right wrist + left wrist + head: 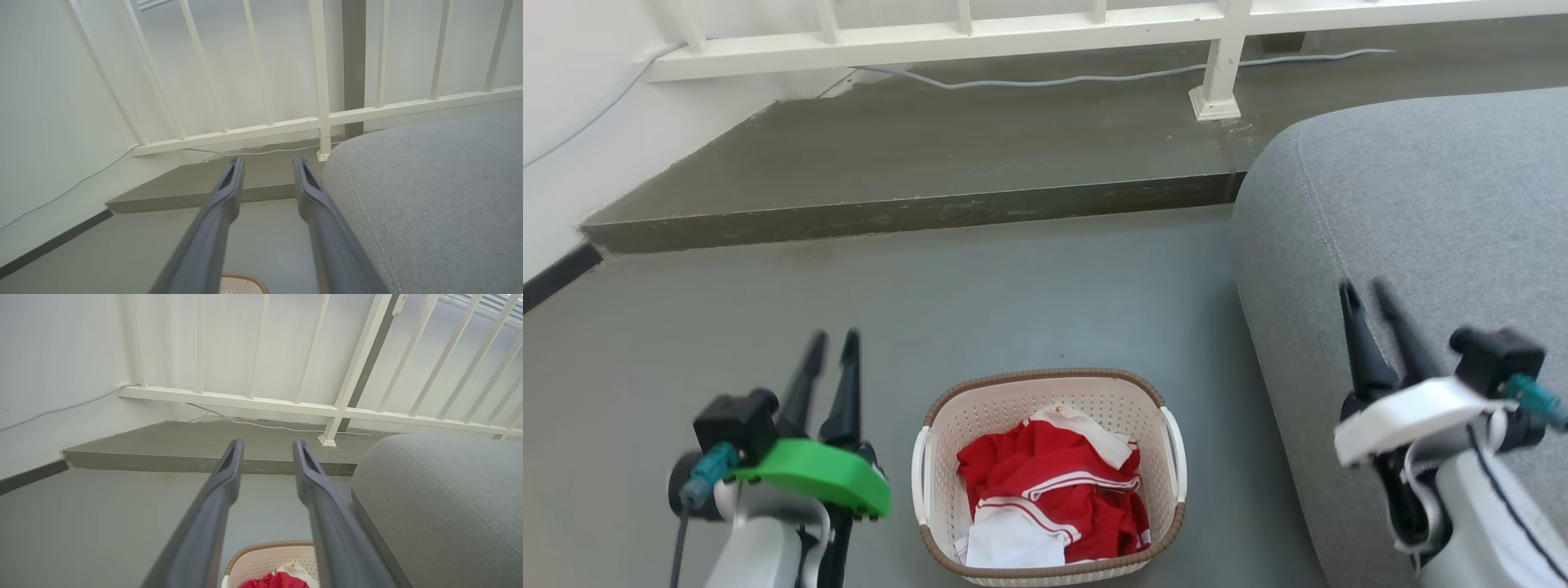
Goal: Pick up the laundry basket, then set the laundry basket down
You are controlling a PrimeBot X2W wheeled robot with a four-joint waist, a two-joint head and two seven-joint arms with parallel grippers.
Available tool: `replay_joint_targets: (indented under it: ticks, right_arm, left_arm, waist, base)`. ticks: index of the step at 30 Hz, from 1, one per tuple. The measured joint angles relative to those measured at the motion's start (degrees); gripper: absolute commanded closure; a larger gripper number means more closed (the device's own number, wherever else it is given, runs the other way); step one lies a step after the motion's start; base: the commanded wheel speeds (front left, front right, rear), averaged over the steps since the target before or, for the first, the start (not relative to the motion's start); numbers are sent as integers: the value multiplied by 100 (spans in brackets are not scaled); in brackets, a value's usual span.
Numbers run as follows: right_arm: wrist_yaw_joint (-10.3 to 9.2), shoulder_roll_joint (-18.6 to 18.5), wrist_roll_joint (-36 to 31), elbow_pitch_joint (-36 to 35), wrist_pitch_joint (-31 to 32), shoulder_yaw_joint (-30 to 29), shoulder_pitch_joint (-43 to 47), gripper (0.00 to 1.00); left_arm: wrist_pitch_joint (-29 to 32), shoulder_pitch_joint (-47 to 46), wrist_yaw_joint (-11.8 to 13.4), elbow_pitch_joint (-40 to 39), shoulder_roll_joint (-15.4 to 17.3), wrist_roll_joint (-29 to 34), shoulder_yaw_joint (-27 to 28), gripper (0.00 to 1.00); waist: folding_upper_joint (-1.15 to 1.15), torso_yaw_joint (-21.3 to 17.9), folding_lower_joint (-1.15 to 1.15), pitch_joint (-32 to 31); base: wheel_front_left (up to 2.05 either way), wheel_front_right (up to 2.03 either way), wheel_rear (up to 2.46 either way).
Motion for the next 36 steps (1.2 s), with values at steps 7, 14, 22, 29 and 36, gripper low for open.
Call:
replay_joint_targets:
  ticks: [7, 14, 22, 29, 36]
  right_arm:
    - [5, 116, 180, 146, 69, -57, 208, 100]
    - [18, 163, 604, 169, 199, -208, 202, 100]
    - [65, 224, 1305, 175, 422, -365, 202, 100]
    - [109, 281, 1751, 174, 565, -510, 202, 100]
    - [157, 346, 2231, 172, 726, -648, 202, 100]
  left_arm:
    - [71, 172, -1, 151, -20, -141, 26, 100]
    - [186, 172, -2, 159, -23, -586, 168, 100]
    - [385, 172, -49, 162, -26, -1283, 301, 100]
    - [557, 173, -83, 160, -29, -1771, 428, 100]
    - [713, 177, -99, 155, -33, -2223, 572, 100]
  waist:
    - [0, 12, 0, -6]
    - [0, 51, 0, -24]
    - [0, 93, 0, -43]
    - [0, 126, 0, -58]
    - [0, 158, 0, -72]
  base:
    - [0, 0, 0]
    - [0, 0, 0]
    - [0, 0, 0]
    - [0, 0, 0]
    - [0, 0, 0]
